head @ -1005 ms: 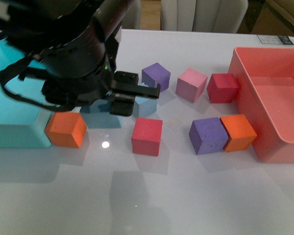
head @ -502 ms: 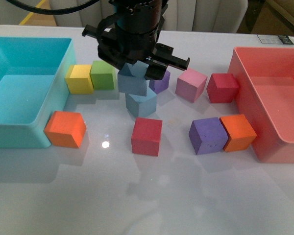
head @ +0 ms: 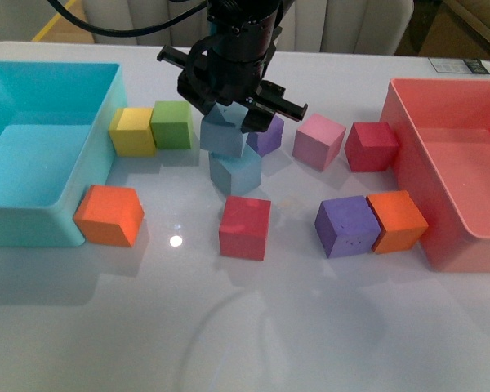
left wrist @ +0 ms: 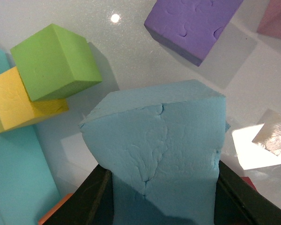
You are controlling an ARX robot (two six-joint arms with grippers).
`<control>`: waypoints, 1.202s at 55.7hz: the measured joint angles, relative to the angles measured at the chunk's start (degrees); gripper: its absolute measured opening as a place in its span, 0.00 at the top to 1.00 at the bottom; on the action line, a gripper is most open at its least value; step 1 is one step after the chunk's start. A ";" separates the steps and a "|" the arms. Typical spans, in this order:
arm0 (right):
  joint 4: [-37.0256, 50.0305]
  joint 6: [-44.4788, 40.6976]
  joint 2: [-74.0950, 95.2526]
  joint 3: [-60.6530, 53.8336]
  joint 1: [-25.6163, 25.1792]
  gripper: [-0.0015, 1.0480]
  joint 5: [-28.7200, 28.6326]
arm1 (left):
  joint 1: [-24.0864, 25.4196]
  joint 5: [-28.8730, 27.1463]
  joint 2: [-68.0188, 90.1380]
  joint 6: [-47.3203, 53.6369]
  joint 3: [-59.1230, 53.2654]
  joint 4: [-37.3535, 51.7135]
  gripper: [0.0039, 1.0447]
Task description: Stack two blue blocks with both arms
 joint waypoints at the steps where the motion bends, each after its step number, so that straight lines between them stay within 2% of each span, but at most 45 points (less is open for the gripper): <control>1: 0.00 0.02 0.00 0.00 0.00 0.09 0.00 | 0.00 0.00 0.09 0.00 0.07 -0.20 0.59; 43: 0.00 0.00 0.00 0.00 0.00 0.09 0.00 | -0.81 1.09 1.66 0.33 -0.17 -0.07 0.60; 58: 0.00 0.00 0.00 0.00 0.00 0.09 0.00 | -0.76 1.33 1.66 1.03 -1.73 0.76 0.21; 62: 0.00 0.02 0.00 0.00 0.00 0.09 0.00 | -0.63 1.31 1.66 1.55 -2.38 0.81 0.07; 67: 0.00 0.02 0.00 0.00 0.00 0.09 0.00 | -0.35 1.20 1.14 2.08 -3.08 1.25 0.08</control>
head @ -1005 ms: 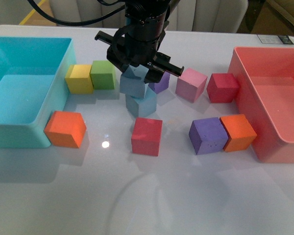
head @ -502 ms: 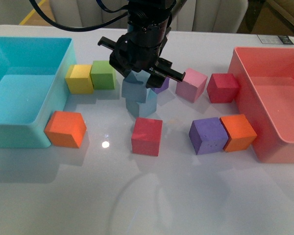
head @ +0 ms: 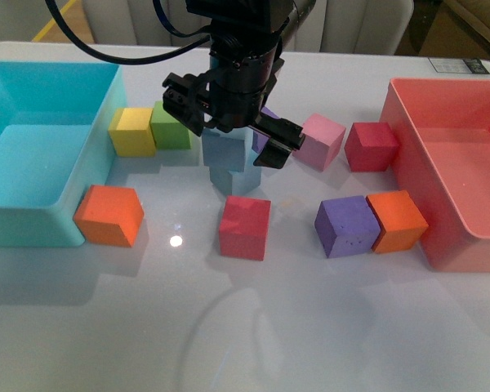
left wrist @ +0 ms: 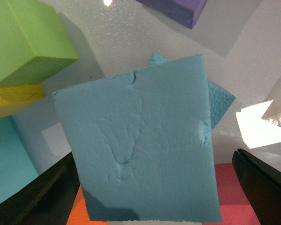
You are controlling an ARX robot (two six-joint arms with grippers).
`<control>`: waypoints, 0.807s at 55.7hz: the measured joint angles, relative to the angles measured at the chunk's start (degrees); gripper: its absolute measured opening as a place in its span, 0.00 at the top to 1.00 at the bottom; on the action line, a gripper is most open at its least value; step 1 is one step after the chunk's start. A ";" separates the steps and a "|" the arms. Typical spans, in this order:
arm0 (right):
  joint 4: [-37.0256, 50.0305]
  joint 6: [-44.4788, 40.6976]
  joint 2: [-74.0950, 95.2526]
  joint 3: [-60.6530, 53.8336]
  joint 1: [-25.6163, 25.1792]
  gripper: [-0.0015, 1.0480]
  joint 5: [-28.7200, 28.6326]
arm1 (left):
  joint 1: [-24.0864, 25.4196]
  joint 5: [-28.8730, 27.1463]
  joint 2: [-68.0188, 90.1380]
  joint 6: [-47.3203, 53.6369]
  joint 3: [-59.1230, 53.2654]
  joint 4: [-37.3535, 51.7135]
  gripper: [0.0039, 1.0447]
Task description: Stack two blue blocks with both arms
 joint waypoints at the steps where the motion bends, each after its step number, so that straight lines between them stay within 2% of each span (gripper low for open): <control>1: 0.00 0.00 0.00 0.00 0.00 0.09 0.00 | 0.07 -0.02 -0.33 0.04 -0.37 0.17 0.08; 16: 0.00 0.00 0.00 0.00 0.00 0.09 0.00 | 0.28 0.13 -7.72 0.44 -7.34 2.49 0.08; 30: 0.00 0.00 0.00 0.00 0.00 0.09 0.00 | 0.20 0.50 -19.63 0.37 -21.64 7.30 0.08; 45: 0.00 0.00 0.00 0.00 0.00 0.09 0.00 | 3.52 1.97 -38.14 2.95 -39.54 20.09 0.08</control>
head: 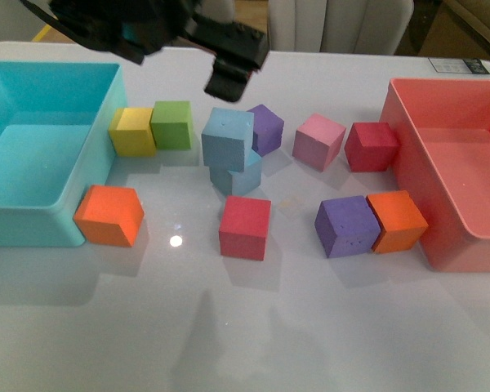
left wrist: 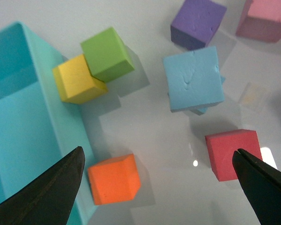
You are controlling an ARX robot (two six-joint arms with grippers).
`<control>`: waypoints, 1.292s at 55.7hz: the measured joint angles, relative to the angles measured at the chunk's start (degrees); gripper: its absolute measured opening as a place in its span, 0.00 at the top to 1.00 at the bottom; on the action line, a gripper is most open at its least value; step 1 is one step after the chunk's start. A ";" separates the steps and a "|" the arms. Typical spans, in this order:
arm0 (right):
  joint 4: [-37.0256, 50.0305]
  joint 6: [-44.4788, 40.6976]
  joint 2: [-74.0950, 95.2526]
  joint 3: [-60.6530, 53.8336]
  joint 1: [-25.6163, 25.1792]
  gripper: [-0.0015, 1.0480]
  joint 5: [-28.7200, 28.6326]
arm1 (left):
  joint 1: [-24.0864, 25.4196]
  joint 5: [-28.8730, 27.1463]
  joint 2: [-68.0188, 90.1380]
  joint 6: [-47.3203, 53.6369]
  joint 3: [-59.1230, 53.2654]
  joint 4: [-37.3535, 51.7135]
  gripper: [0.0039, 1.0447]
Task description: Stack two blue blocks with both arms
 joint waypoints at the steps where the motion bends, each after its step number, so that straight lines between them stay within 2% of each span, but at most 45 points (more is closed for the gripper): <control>1: 0.00 -0.02 0.00 0.00 0.00 0.09 0.00 | 0.37 -0.17 -1.66 0.31 -1.31 1.01 0.08; 7: 0.00 0.00 0.00 0.00 0.00 0.09 0.00 | 2.32 -0.09 -9.86 2.16 -8.02 6.25 0.08; 9: 0.00 0.00 0.00 0.00 0.00 0.09 0.00 | 3.02 -3.52 -13.42 1.55 -13.66 16.33 0.14; 10: 0.00 -0.02 0.00 0.00 0.00 0.09 0.00 | 3.67 -5.97 -15.93 0.92 -18.58 26.01 0.19; 15: 0.00 0.00 0.00 0.00 0.00 0.09 0.02 | 6.32 -6.16 -22.73 -0.13 -33.07 51.91 0.34; 19: 0.00 0.00 0.00 0.00 0.00 0.09 0.02 | 8.39 -4.85 -26.69 -0.63 -41.42 64.00 0.46; 22: 0.00 0.00 0.00 0.00 0.00 0.09 0.02 | 9.60 -3.78 -29.05 -0.74 -45.83 68.35 0.55; 37: 0.00 0.00 0.00 0.00 0.00 0.09 0.02 | 14.51 1.62 -39.23 -0.92 -59.91 71.14 0.99; 64: 0.00 -0.02 0.00 0.00 0.00 0.09 0.00 | 20.52 7.37 -57.61 -1.09 -72.37 65.37 0.99; 67: 0.00 0.00 0.00 0.00 0.00 0.09 0.00 | 22.69 10.71 -59.65 -1.05 -73.11 64.08 0.99; 72: 0.00 0.00 0.00 0.00 0.00 0.09 0.02 | 24.83 11.26 -61.96 -1.11 -74.84 63.76 0.99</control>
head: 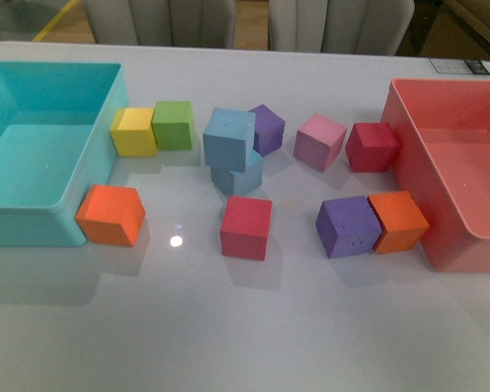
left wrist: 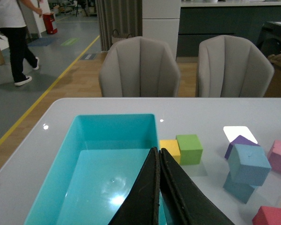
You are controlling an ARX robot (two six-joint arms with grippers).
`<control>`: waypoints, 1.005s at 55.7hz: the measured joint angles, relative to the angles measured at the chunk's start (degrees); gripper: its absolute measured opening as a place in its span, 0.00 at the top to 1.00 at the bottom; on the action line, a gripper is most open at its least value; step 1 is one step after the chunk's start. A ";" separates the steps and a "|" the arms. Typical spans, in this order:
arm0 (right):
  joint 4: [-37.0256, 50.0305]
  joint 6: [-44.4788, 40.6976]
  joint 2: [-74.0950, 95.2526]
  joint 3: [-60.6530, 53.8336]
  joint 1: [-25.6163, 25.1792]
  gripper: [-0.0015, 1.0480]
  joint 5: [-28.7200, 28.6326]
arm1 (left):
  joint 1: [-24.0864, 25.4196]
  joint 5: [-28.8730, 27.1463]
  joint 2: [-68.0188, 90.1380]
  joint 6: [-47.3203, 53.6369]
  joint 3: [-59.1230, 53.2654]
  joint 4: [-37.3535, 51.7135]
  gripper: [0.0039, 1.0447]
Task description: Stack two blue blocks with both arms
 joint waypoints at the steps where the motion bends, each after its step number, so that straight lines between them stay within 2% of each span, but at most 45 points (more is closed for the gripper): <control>1: 0.00 0.00 0.00 0.00 0.00 0.09 0.02 | 0.11 0.00 -0.13 0.02 -0.57 1.03 0.99; 37: 0.00 -0.02 0.00 0.00 0.00 0.09 -0.02 | 0.20 0.57 -26.91 0.02 -3.15 -22.75 0.99; 56: 0.00 0.00 0.00 0.00 0.00 0.09 0.00 | 0.20 0.57 -34.99 0.02 -3.15 -30.71 0.99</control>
